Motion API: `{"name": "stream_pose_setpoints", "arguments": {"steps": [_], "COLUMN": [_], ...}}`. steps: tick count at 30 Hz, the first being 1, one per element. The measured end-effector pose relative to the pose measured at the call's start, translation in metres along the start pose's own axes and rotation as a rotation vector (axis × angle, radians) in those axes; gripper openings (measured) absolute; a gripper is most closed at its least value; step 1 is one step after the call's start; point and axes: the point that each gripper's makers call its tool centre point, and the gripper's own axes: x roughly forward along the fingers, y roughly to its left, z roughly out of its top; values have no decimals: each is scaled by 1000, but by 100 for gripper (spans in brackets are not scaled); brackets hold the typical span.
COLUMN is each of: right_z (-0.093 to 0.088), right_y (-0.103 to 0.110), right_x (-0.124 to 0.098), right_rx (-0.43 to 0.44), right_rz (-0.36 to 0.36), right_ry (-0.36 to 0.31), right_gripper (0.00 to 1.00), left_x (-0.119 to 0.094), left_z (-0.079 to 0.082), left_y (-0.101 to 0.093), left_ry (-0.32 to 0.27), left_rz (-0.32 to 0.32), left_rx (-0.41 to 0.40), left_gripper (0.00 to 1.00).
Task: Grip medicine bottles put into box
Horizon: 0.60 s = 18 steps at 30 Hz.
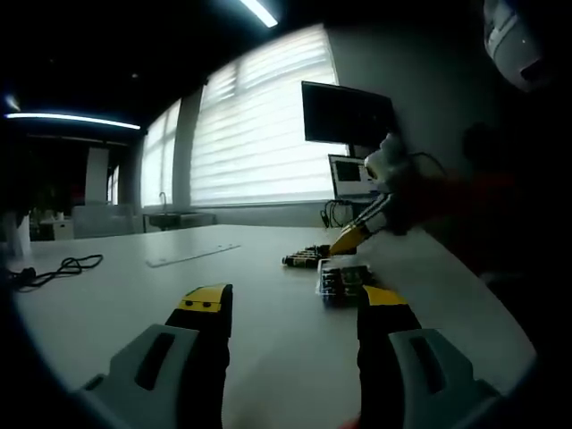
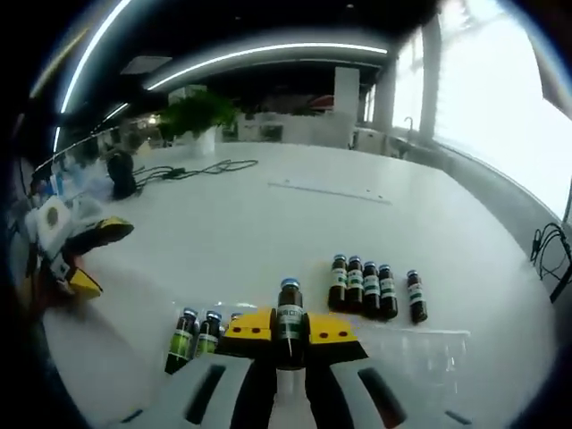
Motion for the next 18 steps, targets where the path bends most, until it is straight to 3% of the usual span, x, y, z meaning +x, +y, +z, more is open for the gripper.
{"name": "stream_pose_setpoints", "arguments": {"steps": [9,18], "right_z": [-14,-15], "right_y": [-1,0], "right_x": [1,3], "right_rx": [-31,-65], "right_rz": [-10,-11], "right_ry": [16,7], "right_gripper": [7,8], "left_x": [0,0], "left_z": [0,1], "left_y": [-2,-3], "left_ry": [1,1], "left_rz": [-3,-3], "left_rx": [2,0], "left_gripper": [49,49]}}
